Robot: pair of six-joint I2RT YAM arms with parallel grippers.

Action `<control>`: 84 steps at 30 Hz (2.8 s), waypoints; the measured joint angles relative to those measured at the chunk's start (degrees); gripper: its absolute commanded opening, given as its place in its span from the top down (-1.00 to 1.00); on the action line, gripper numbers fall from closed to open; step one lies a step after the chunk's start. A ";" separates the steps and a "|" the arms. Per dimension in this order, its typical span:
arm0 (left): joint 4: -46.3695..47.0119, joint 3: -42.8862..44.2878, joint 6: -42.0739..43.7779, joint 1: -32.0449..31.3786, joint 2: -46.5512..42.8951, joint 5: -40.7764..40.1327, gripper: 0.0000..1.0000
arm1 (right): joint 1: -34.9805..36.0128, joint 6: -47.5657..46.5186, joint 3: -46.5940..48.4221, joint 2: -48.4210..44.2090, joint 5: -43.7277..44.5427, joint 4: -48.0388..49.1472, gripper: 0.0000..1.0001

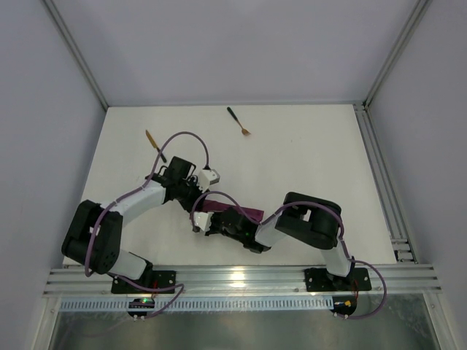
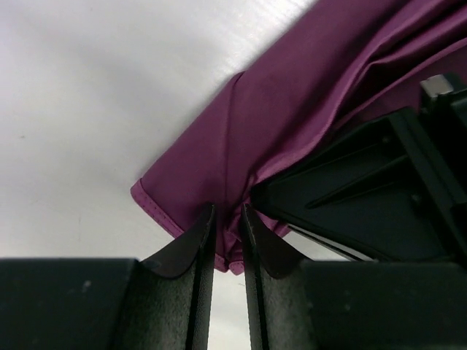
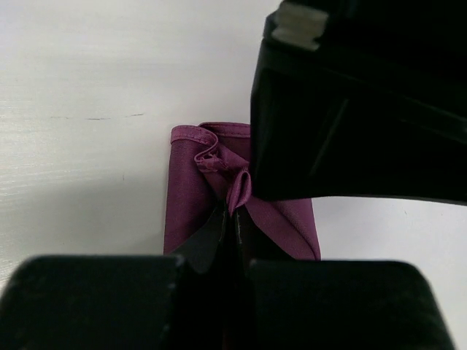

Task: Fold the napkin into a case and place the utensils inside
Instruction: Grasp the top corner of the smaller rectangle folded napkin from the folded napkin.

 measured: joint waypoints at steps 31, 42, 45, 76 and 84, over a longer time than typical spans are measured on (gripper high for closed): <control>7.13 -4.28 3.39 -4.90 0.72 -11.30 0.81 | -2.71 3.54 -0.90 -0.66 -6.29 0.66 0.93; 6.93 -4.28 1.11 -4.83 -1.33 -12.28 1.00 | -4.87 6.14 -1.57 -1.33 -11.52 0.63 0.92; 6.32 -3.98 -0.15 -3.32 -1.81 -10.67 1.00 | -6.43 7.89 -1.66 -1.95 -14.45 -0.28 0.92; 6.84 -2.62 -3.26 -0.61 -1.99 -13.77 1.00 | -15.61 25.20 13.27 -3.39 -46.29 -25.77 0.92; 7.26 -2.64 -3.72 -0.02 -1.29 -15.10 1.00 | -16.44 28.68 13.90 -1.66 -50.05 -23.63 0.92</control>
